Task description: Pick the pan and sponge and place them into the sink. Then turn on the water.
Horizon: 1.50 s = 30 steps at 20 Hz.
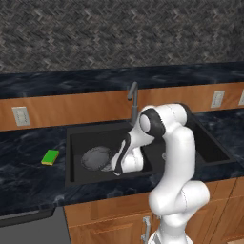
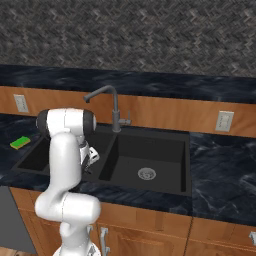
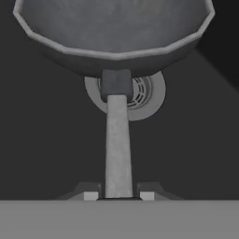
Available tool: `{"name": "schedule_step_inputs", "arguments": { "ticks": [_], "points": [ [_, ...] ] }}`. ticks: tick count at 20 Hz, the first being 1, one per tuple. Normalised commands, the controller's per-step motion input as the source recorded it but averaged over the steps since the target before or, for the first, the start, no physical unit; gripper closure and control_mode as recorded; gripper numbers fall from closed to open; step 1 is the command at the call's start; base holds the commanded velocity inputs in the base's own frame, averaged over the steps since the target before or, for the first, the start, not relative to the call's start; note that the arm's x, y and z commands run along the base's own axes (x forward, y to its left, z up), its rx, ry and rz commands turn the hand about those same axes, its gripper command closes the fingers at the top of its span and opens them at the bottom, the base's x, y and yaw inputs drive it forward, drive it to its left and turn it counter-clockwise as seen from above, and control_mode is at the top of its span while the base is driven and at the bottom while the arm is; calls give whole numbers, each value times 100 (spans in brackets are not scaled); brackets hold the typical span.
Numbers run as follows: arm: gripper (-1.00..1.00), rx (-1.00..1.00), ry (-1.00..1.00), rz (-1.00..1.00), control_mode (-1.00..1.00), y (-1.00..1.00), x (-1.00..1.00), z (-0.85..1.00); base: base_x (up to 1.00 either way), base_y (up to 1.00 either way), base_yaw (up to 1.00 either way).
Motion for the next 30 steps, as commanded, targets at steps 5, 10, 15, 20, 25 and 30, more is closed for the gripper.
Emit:
{"name": "schedule_step_inputs", "arguments": {
  "ticks": [5,10,15,20,25,30],
  "points": [
    [100,-3,-7,-6,-100,0,28,-24,0,0,0],
    [100,-5,-4,-7,-100,2,48,-25,0,0,0],
    [-100,-6,0,-6,-100,15,51,-29,0,0,0],
    [-100,-5,0,-1,-100,2,39,-2,0,0,0],
    [-100,-1,-2,0,-100,0,21,20,0,0,0],
    [-100,0,-8,-1,-100,0,5,59,0,0,0]
  ]
}}
